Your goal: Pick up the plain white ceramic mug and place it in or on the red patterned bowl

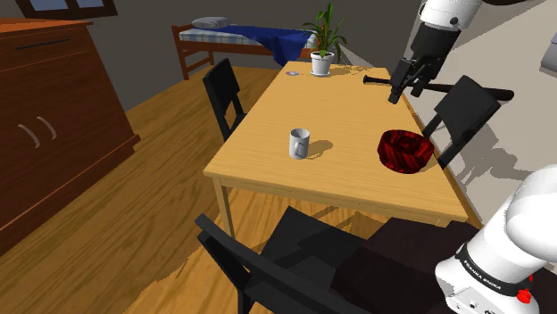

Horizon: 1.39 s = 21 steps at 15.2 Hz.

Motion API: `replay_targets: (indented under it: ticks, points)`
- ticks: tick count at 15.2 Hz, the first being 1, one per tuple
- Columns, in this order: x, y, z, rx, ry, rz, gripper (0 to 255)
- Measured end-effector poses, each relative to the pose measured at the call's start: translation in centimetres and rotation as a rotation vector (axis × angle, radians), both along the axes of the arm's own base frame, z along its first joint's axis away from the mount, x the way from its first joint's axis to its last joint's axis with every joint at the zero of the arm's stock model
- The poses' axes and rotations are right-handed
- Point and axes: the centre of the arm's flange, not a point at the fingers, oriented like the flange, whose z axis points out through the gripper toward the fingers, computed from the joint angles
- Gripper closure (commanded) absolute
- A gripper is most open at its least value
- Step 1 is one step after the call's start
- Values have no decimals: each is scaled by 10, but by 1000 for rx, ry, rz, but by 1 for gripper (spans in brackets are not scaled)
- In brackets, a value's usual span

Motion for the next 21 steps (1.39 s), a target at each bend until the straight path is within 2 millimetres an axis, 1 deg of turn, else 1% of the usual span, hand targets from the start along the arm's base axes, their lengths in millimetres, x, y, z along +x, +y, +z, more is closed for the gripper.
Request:
replay_targets:
  ticks: [1,2,4,6,9,11,13,15,16,21]
  points:
    - [0,0,0,0,0,0,0]
    - [6,-1,-3,0,3,2,0]
    - [26,-3,-13,1,12,8,0]
    - [46,-1,-27,3,23,15,0]
    - [86,-2,-45,5,39,26,0]
    - [109,-3,-63,6,51,34,0]
    - [130,-5,-76,8,62,41,0]
    - [155,-8,-93,9,73,48,0]
    - [166,-3,-98,10,79,52,0]
    - [222,-5,-139,14,107,71,0]
